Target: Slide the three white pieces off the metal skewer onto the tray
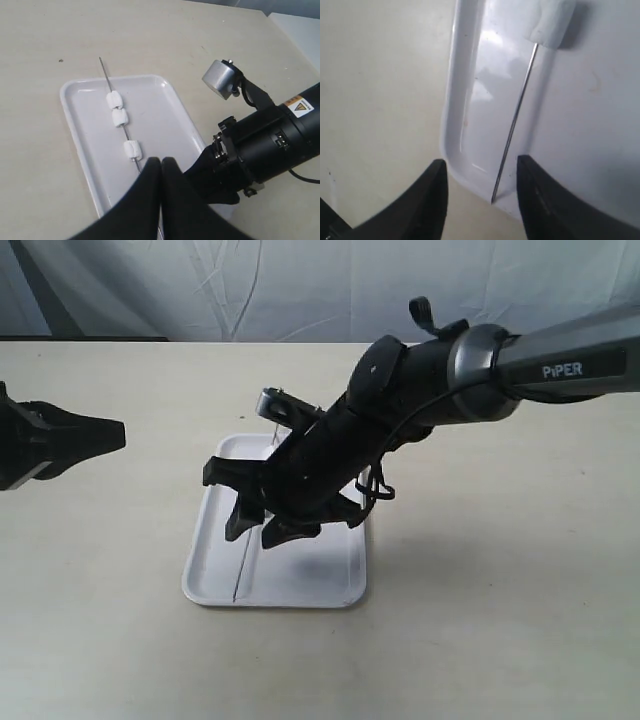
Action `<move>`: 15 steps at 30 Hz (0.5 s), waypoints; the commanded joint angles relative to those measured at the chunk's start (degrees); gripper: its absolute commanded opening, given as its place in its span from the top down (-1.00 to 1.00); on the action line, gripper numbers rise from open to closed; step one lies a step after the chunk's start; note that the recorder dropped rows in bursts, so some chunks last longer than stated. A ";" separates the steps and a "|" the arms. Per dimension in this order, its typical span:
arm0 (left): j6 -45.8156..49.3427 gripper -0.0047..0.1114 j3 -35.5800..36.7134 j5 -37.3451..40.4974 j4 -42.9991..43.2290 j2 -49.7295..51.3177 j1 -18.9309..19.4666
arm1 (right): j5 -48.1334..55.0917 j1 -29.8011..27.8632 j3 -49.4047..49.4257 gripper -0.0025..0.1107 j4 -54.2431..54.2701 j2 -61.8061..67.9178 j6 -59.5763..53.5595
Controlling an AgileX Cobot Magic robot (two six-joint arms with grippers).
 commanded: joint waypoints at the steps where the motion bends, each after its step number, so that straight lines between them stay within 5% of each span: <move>1: -0.26 0.92 0.20 0.05 -0.27 2.14 -0.20 | -0.43 0.06 -0.45 0.19 1.37 2.19 -0.10; 15: -0.26 0.92 0.20 -1.16 -0.27 3.84 -0.20 | -5.87 4.01 -2.73 0.19 -5.43 4.50 8.62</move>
